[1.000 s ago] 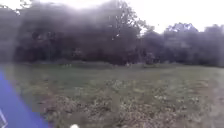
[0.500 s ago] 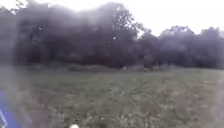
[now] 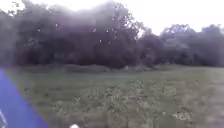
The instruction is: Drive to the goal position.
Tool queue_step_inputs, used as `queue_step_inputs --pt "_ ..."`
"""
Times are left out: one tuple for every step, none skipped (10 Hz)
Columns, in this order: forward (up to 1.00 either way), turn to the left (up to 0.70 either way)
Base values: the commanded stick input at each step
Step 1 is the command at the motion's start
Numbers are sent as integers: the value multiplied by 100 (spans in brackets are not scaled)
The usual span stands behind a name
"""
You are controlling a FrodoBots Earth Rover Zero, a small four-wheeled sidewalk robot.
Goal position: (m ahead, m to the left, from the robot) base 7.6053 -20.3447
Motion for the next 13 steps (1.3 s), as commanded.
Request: queue_step_inputs --pt "70 0" --pt "70 0" --pt "70 0" --pt "70 0" --pt "70 0" --pt "70 0" --pt "70 0" --pt "70 0" --pt "70 0" --pt "70 0" --pt "70 0" --pt "70 0" --pt "61 0"
